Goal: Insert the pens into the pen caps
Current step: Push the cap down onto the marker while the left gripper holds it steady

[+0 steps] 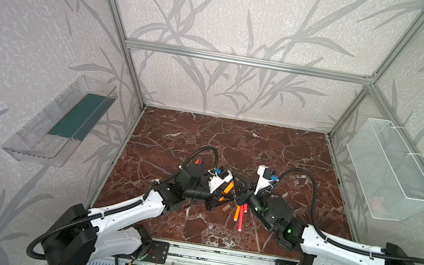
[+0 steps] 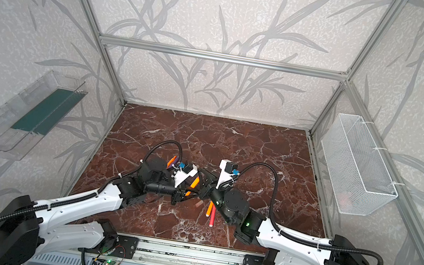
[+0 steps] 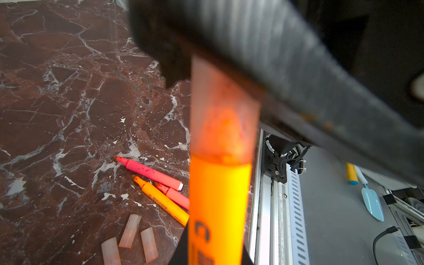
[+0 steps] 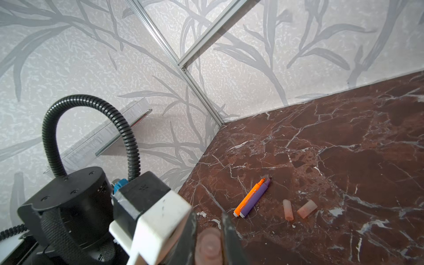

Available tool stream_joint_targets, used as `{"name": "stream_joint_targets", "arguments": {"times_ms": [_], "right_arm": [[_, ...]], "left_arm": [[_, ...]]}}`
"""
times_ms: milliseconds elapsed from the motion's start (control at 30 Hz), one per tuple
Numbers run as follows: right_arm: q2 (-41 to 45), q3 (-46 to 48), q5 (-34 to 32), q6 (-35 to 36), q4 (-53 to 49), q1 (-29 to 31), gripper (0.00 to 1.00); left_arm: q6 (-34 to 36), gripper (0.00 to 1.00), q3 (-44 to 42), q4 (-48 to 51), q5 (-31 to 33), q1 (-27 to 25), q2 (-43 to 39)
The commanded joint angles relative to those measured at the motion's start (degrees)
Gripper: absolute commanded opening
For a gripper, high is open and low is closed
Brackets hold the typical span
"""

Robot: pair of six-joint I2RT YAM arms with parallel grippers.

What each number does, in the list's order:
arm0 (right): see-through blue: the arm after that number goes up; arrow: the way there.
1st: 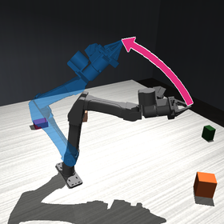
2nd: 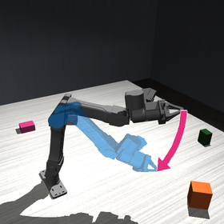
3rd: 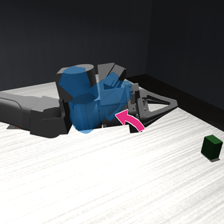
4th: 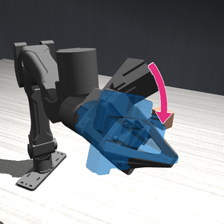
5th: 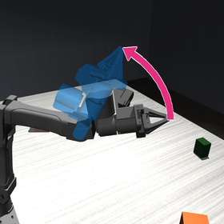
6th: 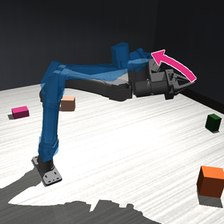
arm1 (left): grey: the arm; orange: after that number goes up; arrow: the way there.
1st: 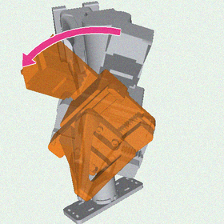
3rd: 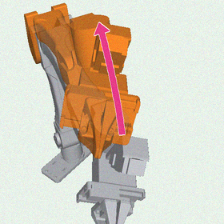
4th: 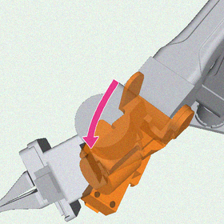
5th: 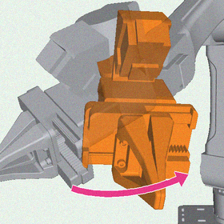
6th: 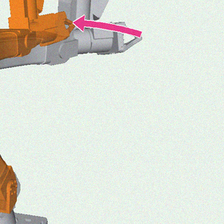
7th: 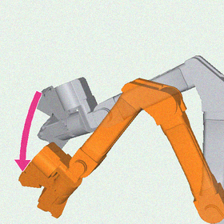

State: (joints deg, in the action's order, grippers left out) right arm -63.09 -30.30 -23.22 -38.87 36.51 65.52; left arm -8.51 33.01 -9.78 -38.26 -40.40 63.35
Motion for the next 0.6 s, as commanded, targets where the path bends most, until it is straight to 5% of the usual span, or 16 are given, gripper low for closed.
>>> {"name": "stream_joint_targets", "arguments": {"times_ms": [0, 167, 400, 567], "right_arm": [[-2.6, 2.2, 7.2, -2.8, -16.9, 8.2, 0.0], [-5.6, 0.7, 4.2, -6.4, -18.3, 8.9, 0.0], [-0.4, 1.8, -0.5, -0.6, -17.4, 8.8, 0.0], [5.0, 0.8, -1.2, 4.1, -21.4, 8.8, 0.02]], "left_arm": [[-8.4, 0.0, 6.8, -10.6, 24.5, 7.1, -2.0], [-6.0, 0.0, 5.7, -11.3, 32.5, 4.3, -2.2], [-5.4, 0.0, 2.2, -14.0, 20.3, 1.3, -2.8], [-5.2, 0.0, -1.8, -15.8, 21.8, -4.4, -3.7]]}}
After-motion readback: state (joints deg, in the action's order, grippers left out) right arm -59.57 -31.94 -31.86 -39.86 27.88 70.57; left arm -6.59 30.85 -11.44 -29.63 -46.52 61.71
